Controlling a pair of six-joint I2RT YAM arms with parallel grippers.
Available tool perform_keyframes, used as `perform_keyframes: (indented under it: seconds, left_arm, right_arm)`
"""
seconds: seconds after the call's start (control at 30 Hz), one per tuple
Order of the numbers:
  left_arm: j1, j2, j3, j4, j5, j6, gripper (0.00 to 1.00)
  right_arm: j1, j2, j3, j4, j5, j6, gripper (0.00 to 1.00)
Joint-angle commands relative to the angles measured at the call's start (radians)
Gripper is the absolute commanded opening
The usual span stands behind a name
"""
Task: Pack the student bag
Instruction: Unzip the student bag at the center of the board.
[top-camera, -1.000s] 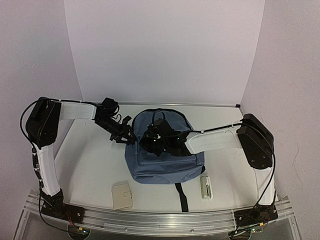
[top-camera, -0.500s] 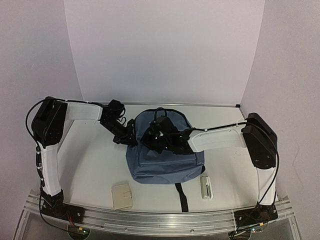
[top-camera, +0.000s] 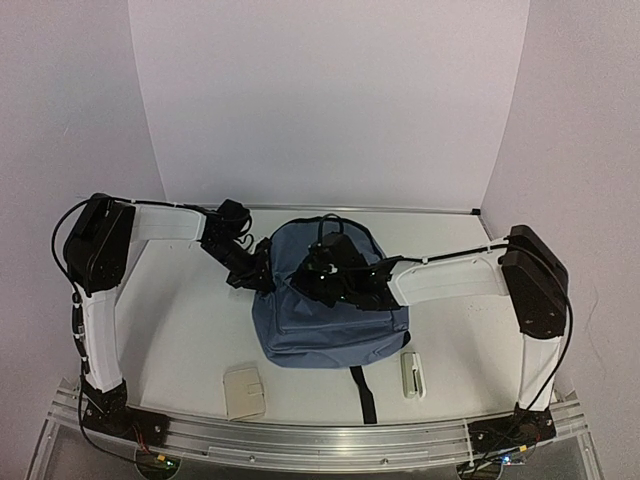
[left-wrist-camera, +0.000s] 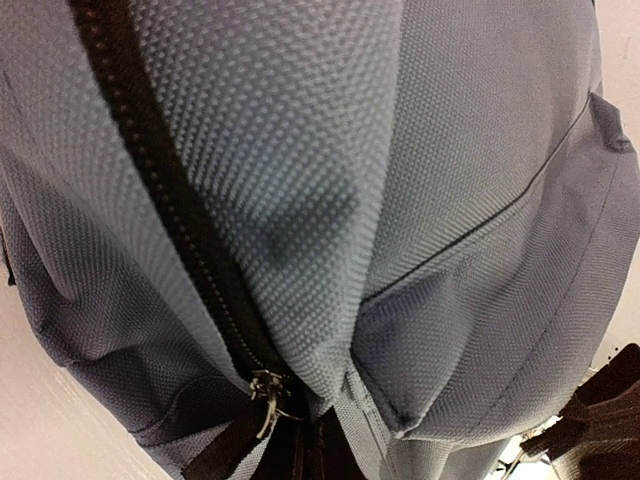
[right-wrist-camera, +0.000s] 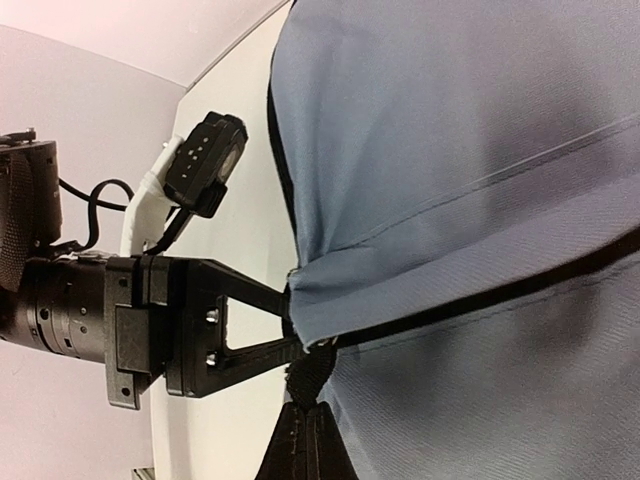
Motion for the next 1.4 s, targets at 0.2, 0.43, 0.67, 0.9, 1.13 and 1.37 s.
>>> perform_keyframes:
  seconds: [0.2,0.43,0.67,0.9,1.13,1.37]
  left_arm:
    - [0.020,-0.046,0.025,-0.028,-0.078,0.044,0.00]
    - [0.041,-0.051,0.029,-0.034,-0.080,0.050,0.00]
    - [0.059,-0.062,0.030,-0.036,-0.082,0.053,0.00]
    - [0.069,-0.067,0.029,-0.036,-0.081,0.054,0.00]
    - [0.071,-0.071,0.025,-0.036,-0.078,0.053,0.00]
    - [0.071,-0.090,-0.001,-0.019,-0.021,0.033,0.00]
  right_arm:
    - [-0.048,-0.111,-0.081,-0.039,0.086,-0.043,0.00]
    - [-0.094,-0.148,-0.123,-0.079,0.106,-0.070,0.00]
    - [-0.150,-0.243,-0.176,-0.124,0.161,-0.104,0.00]
    - [-0.200,-0.331,-0.223,-0.184,0.219,-0.129,0.00]
    - [-0.242,-0.380,-0.278,-0.216,0.253,-0.130,0.00]
    - [-0.272,-0.372,-0.294,-0.222,0.219,-0.141,0.00]
